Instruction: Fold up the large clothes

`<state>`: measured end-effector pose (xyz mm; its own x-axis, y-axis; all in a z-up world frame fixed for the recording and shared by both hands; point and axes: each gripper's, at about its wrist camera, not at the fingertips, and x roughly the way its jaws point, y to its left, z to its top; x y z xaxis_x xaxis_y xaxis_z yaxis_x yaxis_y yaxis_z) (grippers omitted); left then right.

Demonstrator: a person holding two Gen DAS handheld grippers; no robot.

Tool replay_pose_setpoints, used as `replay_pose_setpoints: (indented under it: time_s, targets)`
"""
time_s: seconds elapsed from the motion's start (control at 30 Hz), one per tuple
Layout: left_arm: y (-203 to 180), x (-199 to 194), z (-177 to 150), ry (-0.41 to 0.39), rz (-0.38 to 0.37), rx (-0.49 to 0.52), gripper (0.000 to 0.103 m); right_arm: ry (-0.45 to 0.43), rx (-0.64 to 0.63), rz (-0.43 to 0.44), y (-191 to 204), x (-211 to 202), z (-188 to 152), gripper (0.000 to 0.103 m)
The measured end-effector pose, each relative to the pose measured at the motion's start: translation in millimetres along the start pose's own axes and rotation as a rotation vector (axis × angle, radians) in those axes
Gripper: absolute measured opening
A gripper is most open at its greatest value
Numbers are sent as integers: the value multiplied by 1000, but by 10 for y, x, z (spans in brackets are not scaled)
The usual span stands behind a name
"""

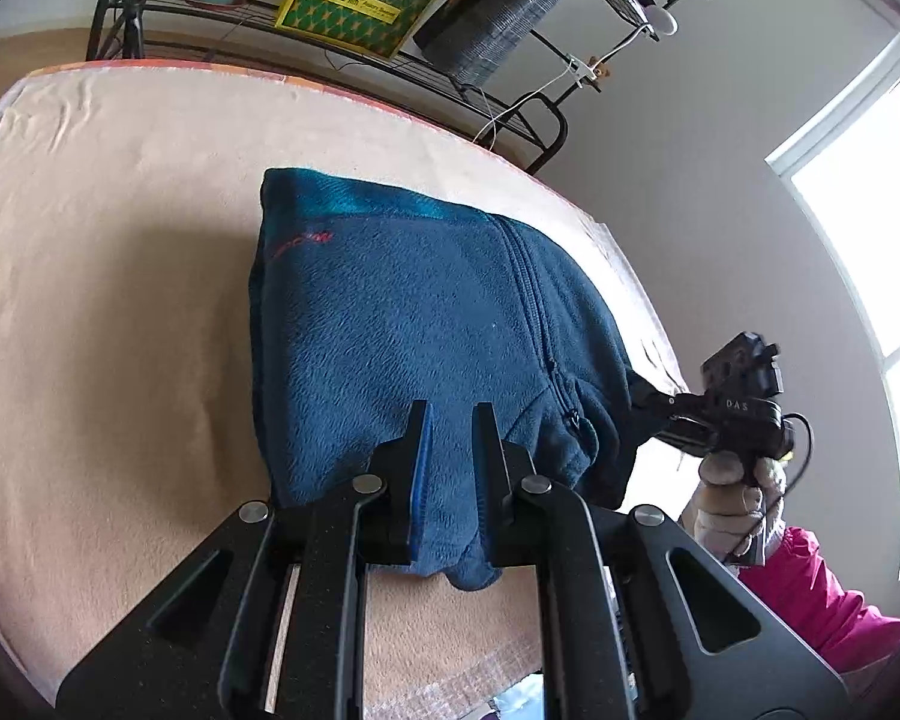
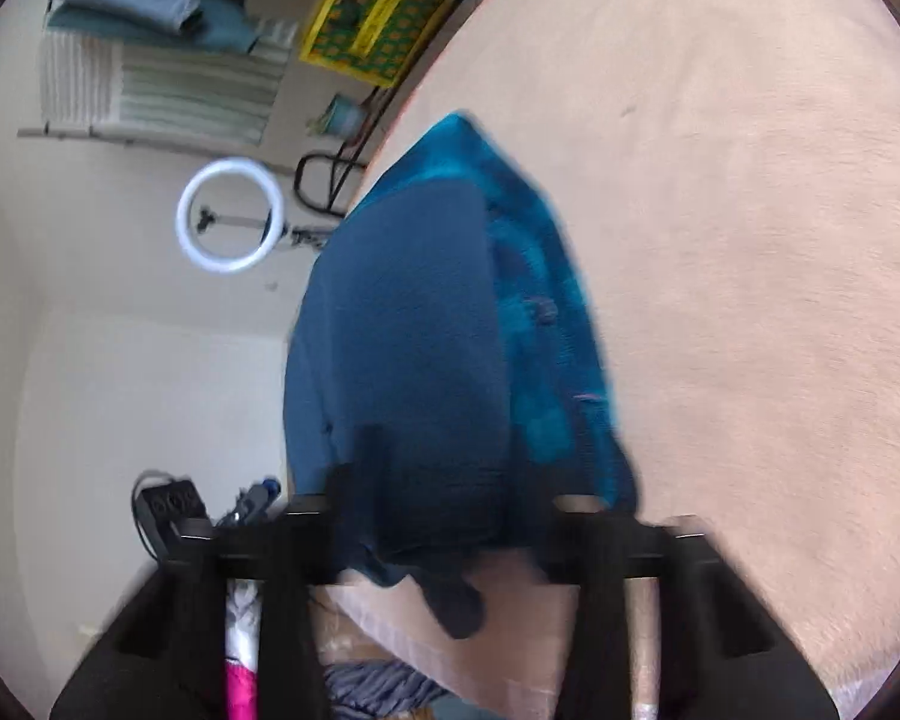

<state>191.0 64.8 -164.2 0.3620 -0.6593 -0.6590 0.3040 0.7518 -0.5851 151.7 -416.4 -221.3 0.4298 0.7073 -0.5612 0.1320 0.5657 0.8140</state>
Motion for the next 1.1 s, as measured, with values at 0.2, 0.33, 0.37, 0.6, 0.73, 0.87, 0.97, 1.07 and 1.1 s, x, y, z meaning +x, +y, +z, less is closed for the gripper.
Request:
replay_pose_setpoints:
  time_s: [0.2,0.33,0.37,0.6,0.73,0.87,0.97,1.07,1.1]
  targets:
    - [197,372,-188,104,45,-11,10,-70,-295,-282,397,-117,-19,8]
    - [304,476,-288,122,35,-38,8,-13,-274,-366,93,78,-23,8]
    - [247,423,-249,120,48,-14,8,-21,-316,-393,133,110,-58,8]
    - [-130,-173,35,-29,62,57,8,-129,-446,-471,625,-167,-66,19]
    - [-407,-148,300,-96,119,91,15,-275,-631,-487,1082,-260,-6,21]
    - [-579,145,556,-106,138,54,33,-246,-706,-418,1466,146,259,23]
    - [-683,439,746,-99,142,62,33,-193,-737,-388,1624,520,438,23]
    - [-643,713,882,-74,146,48,33,-127,-722,-362,1659,947,656,23]
    - [-596,834,928,-48,168,54,33,-117,-709,-358,1628,988,669,23]
